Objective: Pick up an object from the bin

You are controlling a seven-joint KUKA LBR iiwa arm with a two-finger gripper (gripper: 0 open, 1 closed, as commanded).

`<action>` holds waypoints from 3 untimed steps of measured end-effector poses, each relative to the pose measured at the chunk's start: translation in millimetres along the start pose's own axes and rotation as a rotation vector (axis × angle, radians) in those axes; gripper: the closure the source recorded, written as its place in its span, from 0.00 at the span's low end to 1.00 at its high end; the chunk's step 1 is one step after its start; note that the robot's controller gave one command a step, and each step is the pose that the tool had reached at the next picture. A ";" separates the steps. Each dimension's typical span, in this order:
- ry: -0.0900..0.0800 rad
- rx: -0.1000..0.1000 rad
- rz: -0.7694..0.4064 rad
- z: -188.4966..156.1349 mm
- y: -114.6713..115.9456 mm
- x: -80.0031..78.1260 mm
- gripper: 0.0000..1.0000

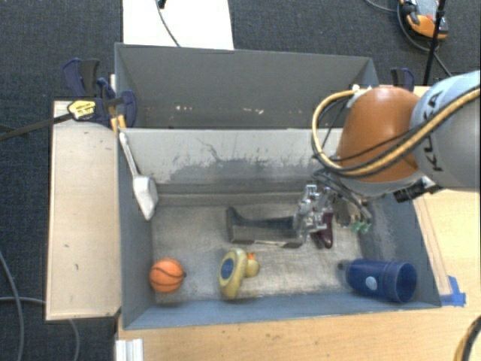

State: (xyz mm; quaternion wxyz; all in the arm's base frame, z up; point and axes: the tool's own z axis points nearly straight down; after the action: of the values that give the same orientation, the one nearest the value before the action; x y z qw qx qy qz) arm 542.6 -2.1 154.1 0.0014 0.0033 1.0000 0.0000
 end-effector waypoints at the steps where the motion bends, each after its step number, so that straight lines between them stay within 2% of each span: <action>1: 0.000 0.000 0.000 0.0 0.0 0.0 0.00; 2: 0.000 0.000 0.000 0.0 0.0 0.0 0.00; 3: 0.014 0.001 -0.013 66.8 14.6 -30.8 1.00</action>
Offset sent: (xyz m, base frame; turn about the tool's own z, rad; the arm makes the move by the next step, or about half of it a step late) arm 0.0000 0.0000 0.0000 0.0000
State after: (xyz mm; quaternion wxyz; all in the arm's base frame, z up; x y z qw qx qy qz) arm 573.7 12.3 87.4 -0.0057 -0.0032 1.0000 -0.0007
